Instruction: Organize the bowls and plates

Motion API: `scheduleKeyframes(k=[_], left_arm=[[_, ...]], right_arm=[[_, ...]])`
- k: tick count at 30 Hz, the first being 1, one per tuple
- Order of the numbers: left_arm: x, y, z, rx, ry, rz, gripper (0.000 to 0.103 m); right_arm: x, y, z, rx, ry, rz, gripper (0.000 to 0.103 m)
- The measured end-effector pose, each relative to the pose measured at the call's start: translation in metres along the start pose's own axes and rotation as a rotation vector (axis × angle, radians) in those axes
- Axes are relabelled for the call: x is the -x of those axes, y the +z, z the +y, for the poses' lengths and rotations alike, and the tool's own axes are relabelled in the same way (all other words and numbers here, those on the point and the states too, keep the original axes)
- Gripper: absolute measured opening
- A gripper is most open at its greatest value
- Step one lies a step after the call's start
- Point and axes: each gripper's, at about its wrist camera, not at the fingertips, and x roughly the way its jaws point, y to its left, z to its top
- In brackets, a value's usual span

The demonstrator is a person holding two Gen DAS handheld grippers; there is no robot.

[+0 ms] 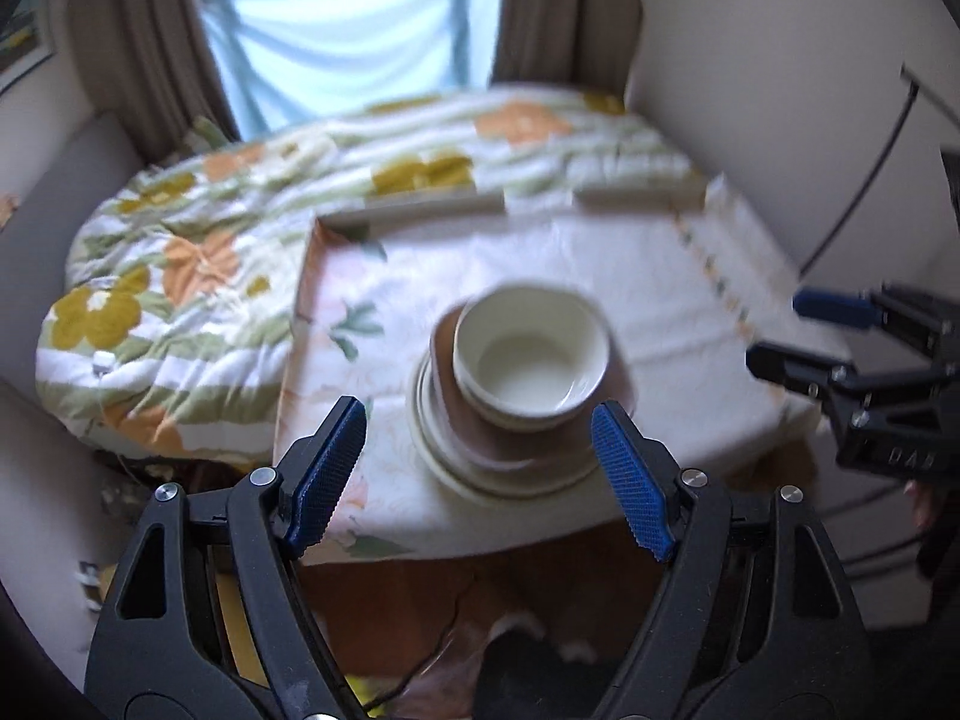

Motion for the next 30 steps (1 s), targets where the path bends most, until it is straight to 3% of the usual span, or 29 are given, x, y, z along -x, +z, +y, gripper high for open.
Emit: scheduleKeyframes(k=[1, 4, 5, 8, 12, 18, 30], left_arm=[[0.015, 0.001, -0.003, 0.024, 0.0, -0.046, 0.079], [0.061, 0.0, -0.013, 0.079, 0.004, -0.205, 0.096], [0.073, -0.001, -0.016, 0.085, 0.008, -0.249, 0.103], [0.108, -0.007, -0.03, 0.092, 0.047, -0.379, 0.103], [0.124, -0.014, -0.047, 0.072, 0.091, -0.413, 0.103], [0.133, -0.024, -0.066, 0.038, 0.112, -0.451, 0.103], [0.135, -0.03, -0.079, 0.011, 0.115, -0.472, 0.103]], right_arm=[[0.016, -0.001, -0.002, -0.005, -0.014, -0.043, 0.064], [0.06, -0.004, -0.01, -0.044, -0.053, -0.168, 0.092], [0.076, -0.007, -0.012, -0.063, -0.081, -0.218, 0.094], [0.105, -0.016, -0.016, -0.096, -0.135, -0.292, 0.098], [0.124, -0.032, -0.024, -0.155, -0.156, -0.345, 0.102], [0.138, -0.045, -0.021, -0.141, -0.217, -0.391, 0.102], [0.147, -0.053, -0.025, -0.153, -0.248, -0.413, 0.102]])
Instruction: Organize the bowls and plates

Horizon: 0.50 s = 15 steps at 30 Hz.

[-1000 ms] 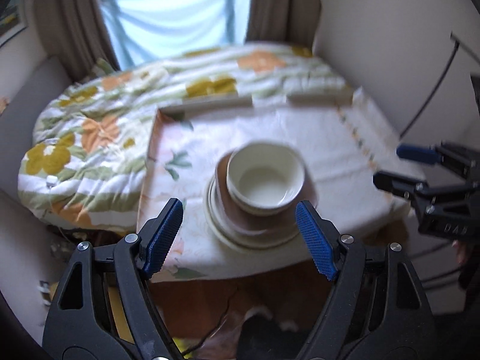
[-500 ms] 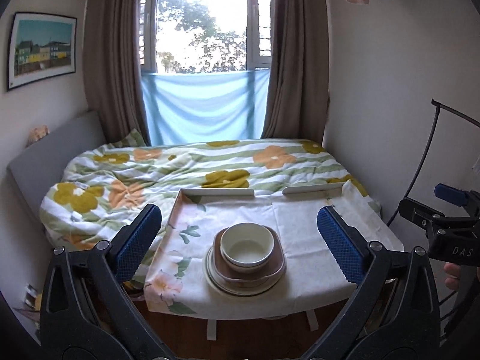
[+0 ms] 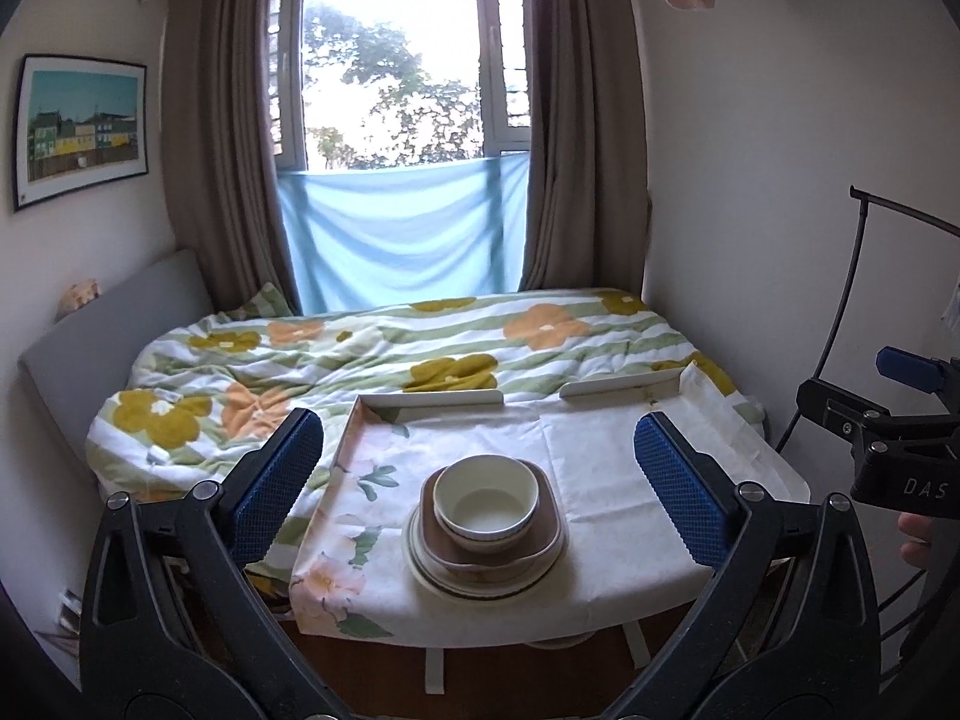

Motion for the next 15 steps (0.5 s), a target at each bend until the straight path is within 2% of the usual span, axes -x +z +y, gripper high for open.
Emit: scheduleKeyframes(k=[15], left_arm=[[0.0001, -0.0006, -0.0046, -0.001, -0.009, -0.006, 0.103]], right_arm=[[0.0014, 0.0019, -0.0032, 0.001, -0.019, -0.013, 0.102]])
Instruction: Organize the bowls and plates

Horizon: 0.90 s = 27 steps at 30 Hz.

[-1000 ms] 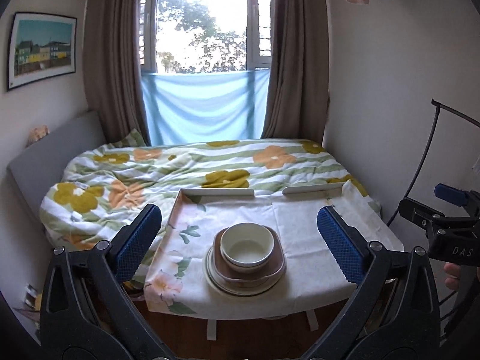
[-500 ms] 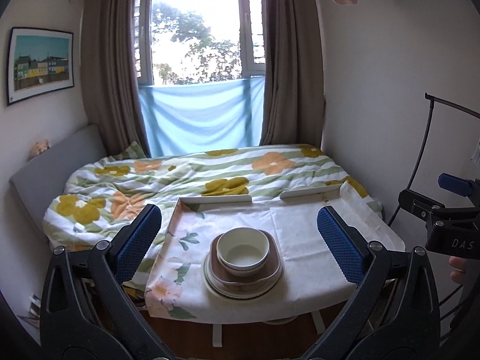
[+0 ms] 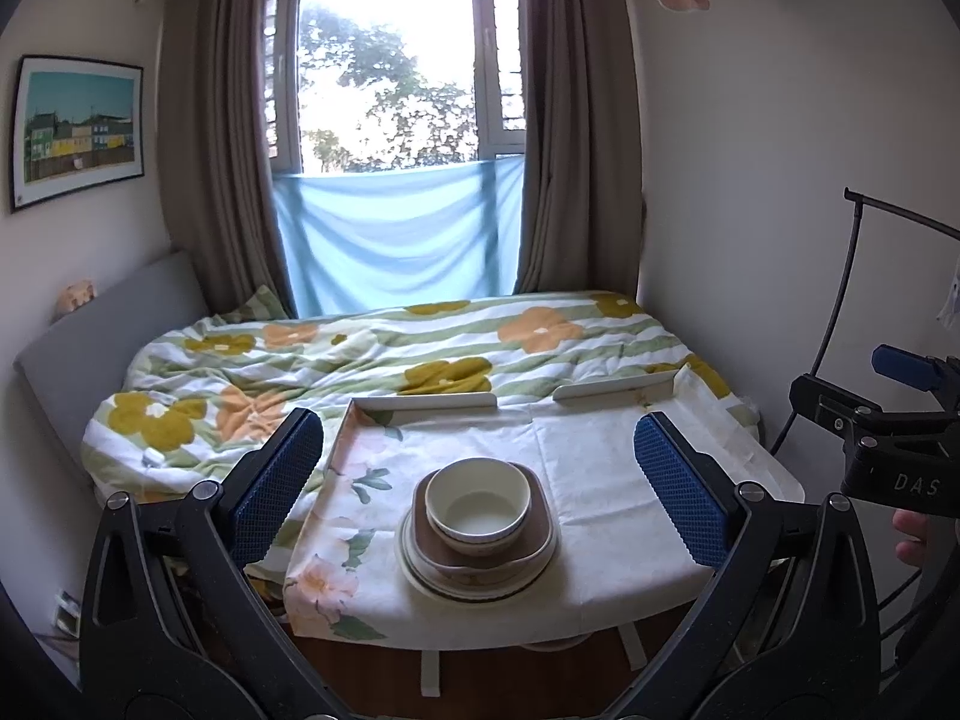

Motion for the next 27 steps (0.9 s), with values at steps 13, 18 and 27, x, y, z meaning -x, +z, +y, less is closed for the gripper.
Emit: scheduleKeyframes(k=[13, 18, 27], left_arm=[[0.0029, -0.0008, -0.0001, 0.008, 0.004, -0.006, 0.103], [0.0029, -0.0006, -0.0005, 0.007, 0.003, -0.005, 0.103], [0.0057, 0.001, 0.001, 0.014, 0.002, -0.007, 0.103]], right_arm=[[0.0008, 0.0003, 0.0003, 0.001, 0.0, 0.0, 0.102], [0.001, 0.0001, 0.0004, 0.001, -0.001, -0.001, 0.102], [0.0005, 0.0002, 0.0007, 0.002, 0.002, -0.002, 0.102]])
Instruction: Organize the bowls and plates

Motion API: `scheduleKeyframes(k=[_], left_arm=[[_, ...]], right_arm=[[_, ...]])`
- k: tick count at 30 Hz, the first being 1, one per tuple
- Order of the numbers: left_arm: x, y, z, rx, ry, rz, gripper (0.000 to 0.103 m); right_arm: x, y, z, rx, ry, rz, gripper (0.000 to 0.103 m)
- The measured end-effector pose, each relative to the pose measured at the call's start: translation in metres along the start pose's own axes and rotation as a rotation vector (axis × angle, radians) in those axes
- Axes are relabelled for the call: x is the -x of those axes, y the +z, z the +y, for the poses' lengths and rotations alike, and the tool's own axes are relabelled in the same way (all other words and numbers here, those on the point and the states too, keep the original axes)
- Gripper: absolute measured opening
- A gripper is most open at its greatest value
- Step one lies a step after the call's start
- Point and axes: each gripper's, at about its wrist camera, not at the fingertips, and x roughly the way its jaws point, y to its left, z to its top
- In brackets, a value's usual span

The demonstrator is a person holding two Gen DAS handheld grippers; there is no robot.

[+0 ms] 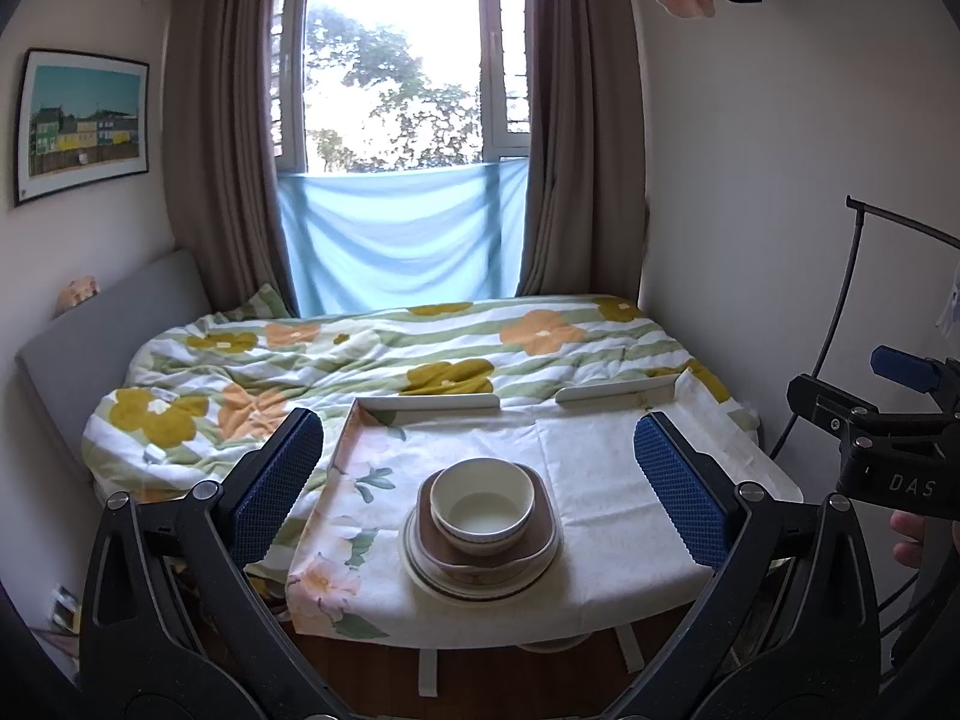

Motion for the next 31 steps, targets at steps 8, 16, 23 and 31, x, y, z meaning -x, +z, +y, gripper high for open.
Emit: scheduleKeyframes(k=[8, 16, 23, 31], left_arm=[[0.0013, 0.0005, 0.0021, 0.002, 0.01, -0.001, 0.103], [0.0022, 0.0012, 0.0032, 0.009, 0.028, -0.007, 0.103], [0.0027, -0.0017, 0.0018, -0.002, 0.064, -0.01, 0.103], [0.0017, -0.0012, 0.0003, -0.005, 0.069, -0.036, 0.103]], right_arm=[[0.0, -0.0003, 0.0002, 0.0, -0.002, 0.0, 0.102], [-0.0009, 0.0044, -0.0006, -0.003, -0.001, 0.006, 0.102], [-0.0017, 0.0068, -0.001, -0.005, -0.002, 0.008, 0.102], [-0.0041, 0.0075, -0.0003, -0.006, -0.001, 0.008, 0.102]])
